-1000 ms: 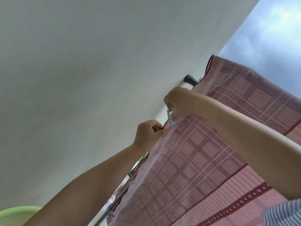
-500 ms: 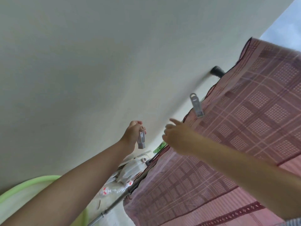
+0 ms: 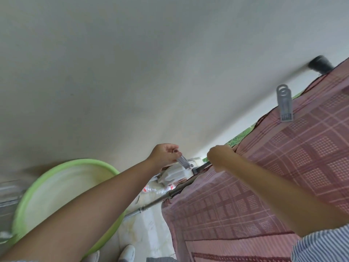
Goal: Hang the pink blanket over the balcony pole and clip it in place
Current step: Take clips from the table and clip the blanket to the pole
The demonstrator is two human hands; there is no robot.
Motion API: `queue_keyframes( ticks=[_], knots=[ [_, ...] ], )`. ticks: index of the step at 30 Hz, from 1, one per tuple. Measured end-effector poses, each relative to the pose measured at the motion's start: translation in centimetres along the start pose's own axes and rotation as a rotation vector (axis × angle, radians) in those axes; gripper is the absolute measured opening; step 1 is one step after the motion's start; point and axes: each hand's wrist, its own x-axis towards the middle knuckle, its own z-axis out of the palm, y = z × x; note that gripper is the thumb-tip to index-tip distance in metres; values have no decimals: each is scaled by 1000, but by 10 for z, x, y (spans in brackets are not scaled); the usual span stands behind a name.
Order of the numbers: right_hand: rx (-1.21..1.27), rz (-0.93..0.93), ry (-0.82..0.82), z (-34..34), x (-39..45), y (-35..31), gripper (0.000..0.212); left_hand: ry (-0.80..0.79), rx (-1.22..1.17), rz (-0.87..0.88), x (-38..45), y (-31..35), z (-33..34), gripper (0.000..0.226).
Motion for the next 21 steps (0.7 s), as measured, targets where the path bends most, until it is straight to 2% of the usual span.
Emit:
queue_keyframes(
  ticks=[4, 6, 9, 11, 16, 21],
  knots=[
    [38, -47, 16, 4, 4, 3, 8, 57, 8, -11, 2, -10, -2, 39],
    [47, -63, 34, 5, 6, 4, 17, 58, 1, -13, 3, -17, -2, 33],
    [-4, -91, 92, 7, 7, 3, 18, -2, 13, -12, 2, -24, 2, 23],
    [-27, -125, 153, 11, 6, 4, 23, -11, 84, 10, 1, -28, 8, 26],
    [33, -231, 218, 16, 2, 7, 24, 106, 53, 110, 4, -37, 19, 30],
    [133, -204, 225, 18, 6, 5, 21, 134, -81, 76, 11, -56, 25, 29]
  ],
)
